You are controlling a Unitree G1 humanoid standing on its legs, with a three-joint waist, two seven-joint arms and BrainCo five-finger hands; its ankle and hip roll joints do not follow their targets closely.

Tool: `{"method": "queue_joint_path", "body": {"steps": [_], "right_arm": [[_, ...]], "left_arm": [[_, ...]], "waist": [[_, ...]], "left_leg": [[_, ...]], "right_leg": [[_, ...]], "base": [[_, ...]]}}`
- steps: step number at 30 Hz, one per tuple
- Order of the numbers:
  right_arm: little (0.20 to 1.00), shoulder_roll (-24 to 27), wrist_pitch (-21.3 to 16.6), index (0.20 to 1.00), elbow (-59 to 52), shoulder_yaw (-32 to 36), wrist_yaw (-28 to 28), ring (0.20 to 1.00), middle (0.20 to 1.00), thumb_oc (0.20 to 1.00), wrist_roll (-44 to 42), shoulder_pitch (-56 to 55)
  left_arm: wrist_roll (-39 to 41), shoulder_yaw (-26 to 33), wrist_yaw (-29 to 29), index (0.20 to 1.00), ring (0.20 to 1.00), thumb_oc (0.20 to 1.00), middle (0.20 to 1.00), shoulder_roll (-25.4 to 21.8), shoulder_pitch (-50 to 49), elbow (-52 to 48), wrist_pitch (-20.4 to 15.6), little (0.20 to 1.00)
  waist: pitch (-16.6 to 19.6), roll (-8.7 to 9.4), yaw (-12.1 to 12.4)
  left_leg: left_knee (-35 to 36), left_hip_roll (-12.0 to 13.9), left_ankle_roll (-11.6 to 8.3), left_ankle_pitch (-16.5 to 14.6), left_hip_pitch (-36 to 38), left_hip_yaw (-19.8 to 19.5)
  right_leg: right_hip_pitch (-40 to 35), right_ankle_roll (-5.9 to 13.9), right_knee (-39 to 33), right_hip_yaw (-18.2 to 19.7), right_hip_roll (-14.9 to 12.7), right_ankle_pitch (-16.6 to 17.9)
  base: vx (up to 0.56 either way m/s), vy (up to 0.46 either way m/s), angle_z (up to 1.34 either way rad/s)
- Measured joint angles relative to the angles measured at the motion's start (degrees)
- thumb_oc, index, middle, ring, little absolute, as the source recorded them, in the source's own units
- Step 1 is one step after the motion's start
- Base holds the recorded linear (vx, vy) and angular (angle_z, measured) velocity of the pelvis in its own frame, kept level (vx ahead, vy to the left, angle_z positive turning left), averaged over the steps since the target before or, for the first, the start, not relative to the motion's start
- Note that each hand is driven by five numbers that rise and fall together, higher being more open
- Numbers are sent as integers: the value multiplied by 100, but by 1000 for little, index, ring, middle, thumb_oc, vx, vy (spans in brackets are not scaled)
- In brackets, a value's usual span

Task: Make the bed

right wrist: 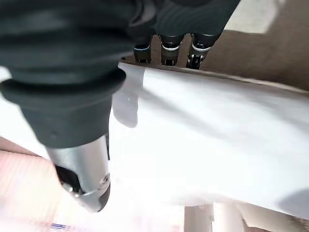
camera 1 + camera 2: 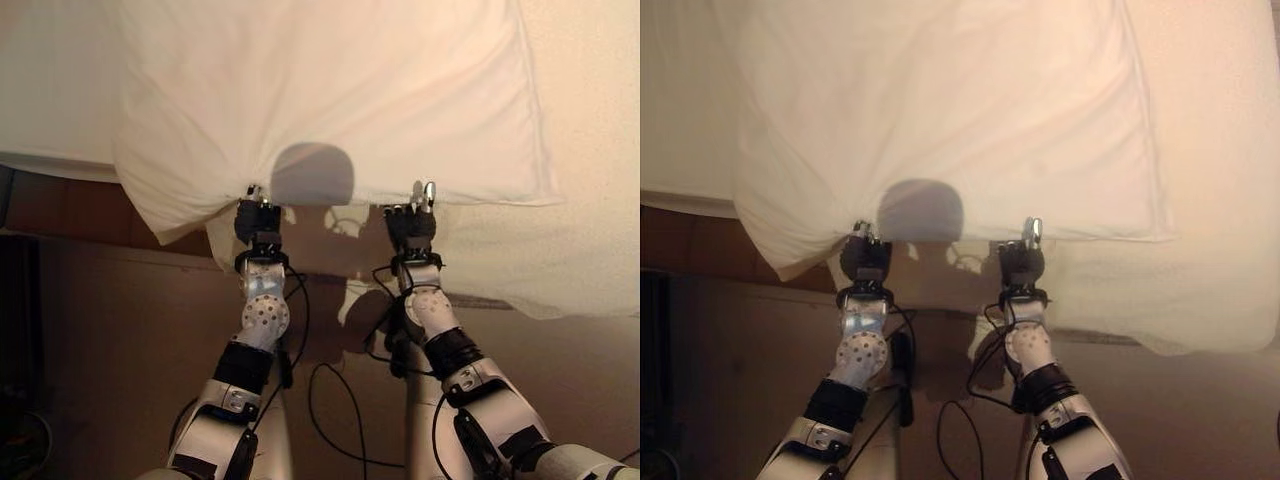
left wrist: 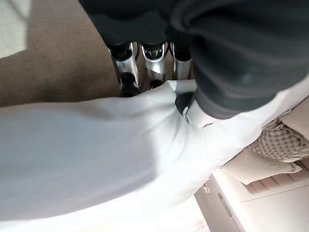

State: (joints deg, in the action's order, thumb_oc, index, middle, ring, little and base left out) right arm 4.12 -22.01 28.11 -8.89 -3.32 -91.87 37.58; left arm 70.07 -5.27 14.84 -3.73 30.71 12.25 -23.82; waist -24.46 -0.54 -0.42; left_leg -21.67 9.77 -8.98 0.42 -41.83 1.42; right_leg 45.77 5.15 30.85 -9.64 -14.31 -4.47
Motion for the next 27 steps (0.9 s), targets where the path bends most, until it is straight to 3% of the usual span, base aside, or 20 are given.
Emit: {"method": "queue_joint_path", "body": {"steps": [11, 21, 22, 23, 24, 27], "right_arm": [[1000, 303, 10, 1000, -9, 231, 231, 1000, 1000, 1000, 32, 111], [1000, 427, 9, 1000, -3, 519, 528, 1000, 1000, 1000, 122, 364], [533, 460, 9, 533, -2, 519, 537, 533, 533, 533, 122, 363], [429, 488, 10, 429, -2, 519, 553, 429, 429, 429, 123, 366], [200, 516, 11, 200, -1, 520, 568, 200, 200, 200, 123, 365], [200, 559, 11, 200, 0, 519, 573, 200, 200, 200, 124, 365]], "left_arm": [[-604, 443, 1069, 200, 200, 200, 200, -8, 108, -254, -288, 200], [-870, 680, 1686, 200, 200, 200, 200, -2, 281, -281, -308, 200], [-870, 687, 1686, 200, 200, 200, 200, -1, 281, -281, -308, 200], [-870, 686, 1686, 200, 200, 200, 200, 2, 280, -281, -308, 200], [-870, 686, 1683, 200, 200, 200, 200, 6, 282, -281, -308, 200], [-870, 686, 1683, 200, 200, 200, 200, 28, 293, -281, -308, 200]], "waist": [[2, -4, 7], [6, -10, 31], [10, -17, 46], [11, -19, 57], [11, -19, 71], [11, -19, 104]], "left_leg": [[14, -1, -1, 1, -45, 2], [8, 0, -5, 4, -118, 1], [8, 1, -5, 4, -118, 1], [7, 1, -5, 4, -118, 1], [6, 1, -5, 4, -117, 1], [3, 1, -5, 4, -117, 0]], "right_leg": [[80, -8, 44, 22, 2, -12], [163, -15, 66, 26, 1, -15], [163, -15, 66, 26, 1, -15], [163, -15, 68, 26, 1, -15], [163, -15, 70, 26, 1, -15], [163, -15, 75, 26, 1, -15]], "base": [[0, 0, 0], [0, 0, 0], [0, 0, 0], [0, 0, 0], [0, 0, 0], [0, 0, 0]]}}
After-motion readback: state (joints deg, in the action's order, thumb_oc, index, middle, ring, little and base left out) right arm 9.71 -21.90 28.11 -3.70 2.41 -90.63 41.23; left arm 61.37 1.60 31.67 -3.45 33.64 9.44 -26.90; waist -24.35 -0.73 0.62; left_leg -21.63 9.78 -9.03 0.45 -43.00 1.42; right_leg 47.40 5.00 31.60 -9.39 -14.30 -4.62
